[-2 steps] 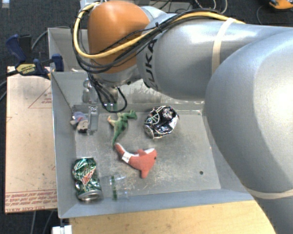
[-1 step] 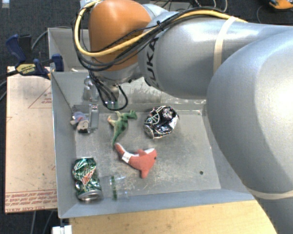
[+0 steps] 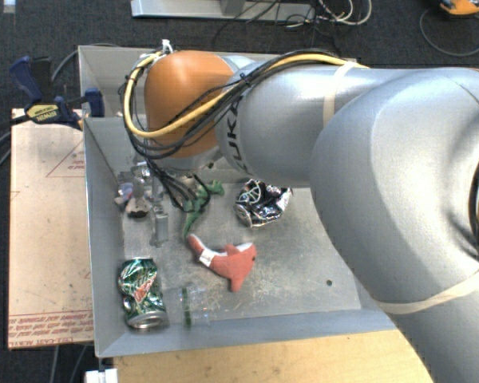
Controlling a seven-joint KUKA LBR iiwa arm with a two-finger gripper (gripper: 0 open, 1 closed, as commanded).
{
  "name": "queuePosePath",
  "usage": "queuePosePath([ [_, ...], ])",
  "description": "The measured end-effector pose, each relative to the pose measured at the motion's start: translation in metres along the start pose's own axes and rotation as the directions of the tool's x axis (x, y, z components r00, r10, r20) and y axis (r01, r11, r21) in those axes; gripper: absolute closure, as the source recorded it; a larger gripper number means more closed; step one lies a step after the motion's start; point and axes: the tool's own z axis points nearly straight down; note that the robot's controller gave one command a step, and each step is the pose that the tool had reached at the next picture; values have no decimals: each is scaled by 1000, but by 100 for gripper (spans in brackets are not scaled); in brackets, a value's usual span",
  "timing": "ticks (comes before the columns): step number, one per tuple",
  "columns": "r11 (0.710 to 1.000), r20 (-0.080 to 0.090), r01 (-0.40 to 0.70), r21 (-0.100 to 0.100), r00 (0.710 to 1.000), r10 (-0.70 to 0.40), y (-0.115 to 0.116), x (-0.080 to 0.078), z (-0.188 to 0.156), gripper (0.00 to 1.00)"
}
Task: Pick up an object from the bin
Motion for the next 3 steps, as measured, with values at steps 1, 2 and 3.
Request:
queuePosePath([
  [1,989,16,147,1,989,-147,-16,-20,-15,0],
  [2,1000,-1,-3,-1,1000,3,-16,-23,23,0],
  [3,967,21,256,2,966,-256,-18,-22,45,0],
])
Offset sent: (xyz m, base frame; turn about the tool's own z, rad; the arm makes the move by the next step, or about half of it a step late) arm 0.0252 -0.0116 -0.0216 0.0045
